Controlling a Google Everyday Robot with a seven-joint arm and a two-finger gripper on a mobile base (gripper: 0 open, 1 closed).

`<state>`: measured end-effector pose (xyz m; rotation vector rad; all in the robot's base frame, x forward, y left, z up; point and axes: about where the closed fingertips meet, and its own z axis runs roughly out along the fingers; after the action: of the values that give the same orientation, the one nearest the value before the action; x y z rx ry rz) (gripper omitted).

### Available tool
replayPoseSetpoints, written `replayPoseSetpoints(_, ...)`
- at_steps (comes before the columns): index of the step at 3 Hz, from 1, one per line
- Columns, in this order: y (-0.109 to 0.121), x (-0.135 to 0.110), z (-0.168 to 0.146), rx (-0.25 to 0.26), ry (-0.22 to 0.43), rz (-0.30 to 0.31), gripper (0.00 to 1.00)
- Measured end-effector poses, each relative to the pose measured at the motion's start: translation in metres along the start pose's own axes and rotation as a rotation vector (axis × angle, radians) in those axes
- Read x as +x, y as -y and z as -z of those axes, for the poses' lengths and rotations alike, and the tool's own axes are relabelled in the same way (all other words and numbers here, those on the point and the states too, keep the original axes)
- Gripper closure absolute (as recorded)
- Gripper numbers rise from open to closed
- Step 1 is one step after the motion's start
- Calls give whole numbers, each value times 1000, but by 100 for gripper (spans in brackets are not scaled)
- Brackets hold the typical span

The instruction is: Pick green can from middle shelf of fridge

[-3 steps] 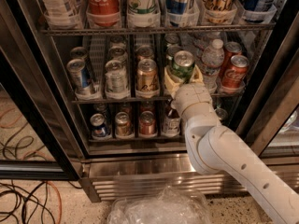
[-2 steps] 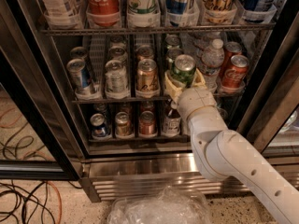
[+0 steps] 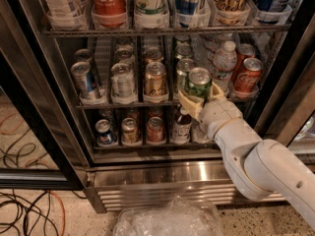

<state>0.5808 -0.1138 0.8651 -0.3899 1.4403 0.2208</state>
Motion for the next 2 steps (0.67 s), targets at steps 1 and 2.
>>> replayPoseSetpoints(1,-21,-6,0,-80,25,-2,100)
replayPoseSetpoints(2,-21,-6,0,-80,25,-2,100)
